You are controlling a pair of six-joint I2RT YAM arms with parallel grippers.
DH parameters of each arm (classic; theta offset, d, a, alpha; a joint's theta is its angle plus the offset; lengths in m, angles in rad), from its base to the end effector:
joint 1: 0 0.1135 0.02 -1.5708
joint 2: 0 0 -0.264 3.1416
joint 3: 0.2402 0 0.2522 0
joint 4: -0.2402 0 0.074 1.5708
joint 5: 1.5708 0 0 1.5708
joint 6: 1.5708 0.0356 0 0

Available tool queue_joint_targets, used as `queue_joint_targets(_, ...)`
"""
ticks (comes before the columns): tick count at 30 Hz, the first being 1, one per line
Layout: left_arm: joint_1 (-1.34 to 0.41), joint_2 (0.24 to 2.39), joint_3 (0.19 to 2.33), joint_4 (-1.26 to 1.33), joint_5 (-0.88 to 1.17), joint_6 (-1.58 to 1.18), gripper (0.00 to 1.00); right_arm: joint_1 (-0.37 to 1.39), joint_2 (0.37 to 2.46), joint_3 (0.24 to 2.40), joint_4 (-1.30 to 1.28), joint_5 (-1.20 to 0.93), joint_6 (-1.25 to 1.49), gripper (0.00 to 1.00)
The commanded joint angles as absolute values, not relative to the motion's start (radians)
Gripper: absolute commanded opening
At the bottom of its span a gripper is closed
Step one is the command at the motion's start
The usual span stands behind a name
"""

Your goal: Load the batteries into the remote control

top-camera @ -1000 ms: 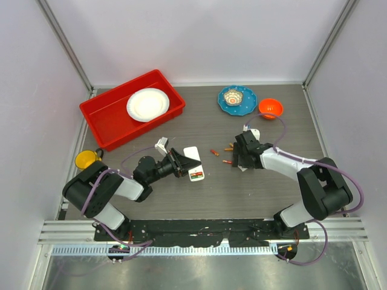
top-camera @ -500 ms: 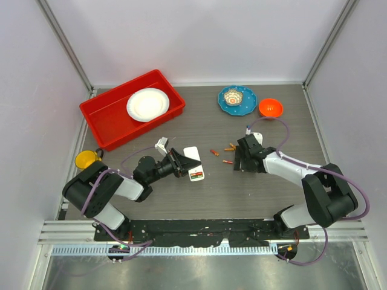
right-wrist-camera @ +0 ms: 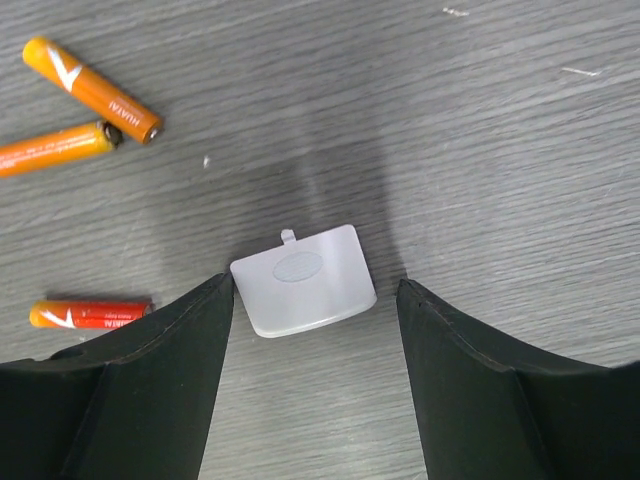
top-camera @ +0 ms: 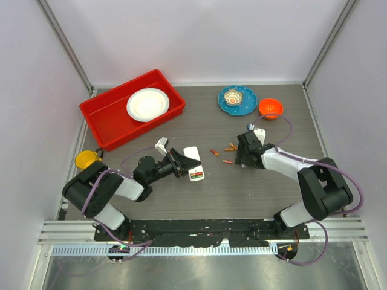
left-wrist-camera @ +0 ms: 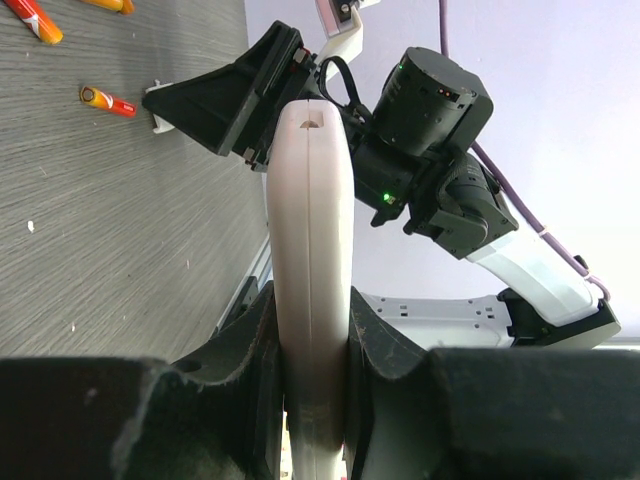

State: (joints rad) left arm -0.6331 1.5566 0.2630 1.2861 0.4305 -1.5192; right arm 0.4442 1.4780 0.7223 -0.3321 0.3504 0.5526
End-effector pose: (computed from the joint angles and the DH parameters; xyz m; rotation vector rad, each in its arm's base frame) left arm 0.1906 -0.1583 0.1575 -0.4525 1.9384 -1.9012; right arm 0.2444 0.1028 0.1569 0.2495 2.5438 -0.0964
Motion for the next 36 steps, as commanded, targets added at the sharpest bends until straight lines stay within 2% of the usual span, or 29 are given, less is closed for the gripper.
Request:
queue_joint_targets(1, -0.634, 1.545, 0.272, 1.546, 0.436, -1.529, 0.00, 0.420, 1.519, 0.742, -0.342, 0.394, 0.540, 0.71)
queue_joint_targets(11, -0.634, 1.554, 0.272, 1.546, 0.439, -1.531, 0.00, 0.420, 1.509, 0.739, -0.308, 0.296, 0.482, 0.69)
queue_joint_targets(17, -0.634, 1.559, 0.273, 1.546, 0.440, -1.531, 0.00, 0.420, 1.517, 0.738, -0.327, 0.267, 0.469, 0.60)
queue_joint_targets(25, -0.634, 1.562, 0.275, 1.546, 0.440, -1.532, 0.00, 0.420, 1.502, 0.724, -0.330, 0.264, 0.524, 0.44)
queue_joint_targets(29, -0.638, 1.568, 0.272, 1.546, 0.434, -1.532, 0.00, 0.420, 1.488, 0.677, -0.278, 0.212, 0.624, 0.31)
queue_joint_targets(31, -0.644, 1.572, 0.271, 1.546, 0.433, -1.532, 0.00, 0.425, 1.497, 0.669, -0.265, 0.198, 0.650, 0.27)
queue_joint_targets(34, -0.649, 1.572, 0.270, 1.546, 0.428, -1.529, 0.00, 0.433, 1.511, 0.672, -0.279, 0.199, 0.640, 0.30)
queue_joint_targets(36, -0.653, 1.572, 0.270, 1.546, 0.425, -1.529, 0.00, 0.434, 1.505, 0.672, -0.285, 0.206, 0.630, 0.41)
